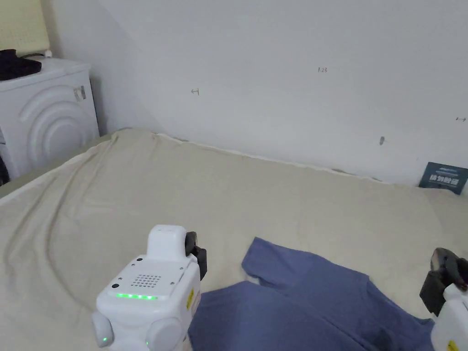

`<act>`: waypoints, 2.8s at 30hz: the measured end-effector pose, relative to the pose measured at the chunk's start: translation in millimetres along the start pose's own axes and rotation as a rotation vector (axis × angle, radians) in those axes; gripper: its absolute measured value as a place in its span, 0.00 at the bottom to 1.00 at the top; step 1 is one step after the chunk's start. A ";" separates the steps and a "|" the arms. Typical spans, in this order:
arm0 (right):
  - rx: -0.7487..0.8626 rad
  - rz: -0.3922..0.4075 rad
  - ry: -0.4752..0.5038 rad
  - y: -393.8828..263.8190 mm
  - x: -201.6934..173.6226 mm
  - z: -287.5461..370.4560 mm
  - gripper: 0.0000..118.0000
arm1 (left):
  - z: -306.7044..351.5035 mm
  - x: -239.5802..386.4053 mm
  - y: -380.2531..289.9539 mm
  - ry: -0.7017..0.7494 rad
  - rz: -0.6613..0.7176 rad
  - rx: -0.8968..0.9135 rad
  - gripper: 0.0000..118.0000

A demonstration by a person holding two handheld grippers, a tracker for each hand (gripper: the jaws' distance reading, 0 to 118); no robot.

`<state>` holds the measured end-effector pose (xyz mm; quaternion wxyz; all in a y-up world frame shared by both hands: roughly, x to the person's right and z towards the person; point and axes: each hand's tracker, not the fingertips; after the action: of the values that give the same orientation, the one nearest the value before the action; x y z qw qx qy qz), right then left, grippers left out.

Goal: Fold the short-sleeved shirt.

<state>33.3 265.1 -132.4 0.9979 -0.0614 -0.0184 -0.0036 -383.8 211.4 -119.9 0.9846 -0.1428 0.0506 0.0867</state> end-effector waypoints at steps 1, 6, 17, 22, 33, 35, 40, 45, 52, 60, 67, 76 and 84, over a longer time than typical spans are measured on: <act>-0.005 0.004 0.003 -3.7 0.5 -2.7 0.00 | -11.5 -4.3 -5.2 0.024 0.004 -0.039 0.01; -0.061 -0.008 0.007 -25.2 4.9 -25.6 0.00 | -102.9 -25.1 -35.2 0.064 0.000 -0.279 0.40; -0.203 -0.010 -0.010 -75.9 12.5 -84.5 0.00 | -253.1 -20.8 -116.7 0.289 -0.365 -0.613 0.89; -0.238 0.007 -0.007 -88.9 8.2 -91.8 0.00 | -230.4 -46.4 -121.8 0.137 -0.077 -0.602 0.48; -0.321 0.075 0.047 -116.8 4.7 -124.7 0.00 | -158.4 -16.5 -143.3 0.066 -0.078 -0.448 0.03; -0.338 0.136 0.075 -119.8 9.0 -143.7 0.00 | -145.0 -28.1 -141.2 0.032 -0.002 -0.390 0.02; -0.349 0.180 0.187 -126.2 13.7 -223.6 0.35 | -130.4 -32.5 -117.7 0.083 -0.002 -0.364 0.02; -0.528 0.263 0.328 -144.1 -5.5 -353.0 1.00 | -131.7 -43.9 -109.1 0.079 0.026 -0.342 0.02; -0.786 0.560 0.455 -178.4 -41.9 -496.2 0.95 | -132.9 -44.5 -113.7 0.066 -0.032 -0.308 0.02; -0.848 0.631 0.587 -204.8 -60.9 -502.5 0.52 | -137.7 -48.9 -123.2 0.066 -0.021 -0.345 0.02; -0.757 0.575 0.554 -207.7 -49.8 -457.5 0.00 | -130.0 -47.8 -121.2 0.085 0.007 -0.354 0.02; -0.172 0.254 0.141 -66.8 60.5 -242.8 0.00 | -100.0 -34.0 -94.3 0.100 0.046 -0.265 0.02; 0.045 0.110 -0.016 102.3 144.2 -72.2 0.00 | -56.6 -7.5 51.9 -0.024 0.044 0.089 0.02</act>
<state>180.9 357.0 -211.2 0.9976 -0.0399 -0.0228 0.0523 -405.0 242.8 -187.1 0.9884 -0.0967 0.0458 0.1076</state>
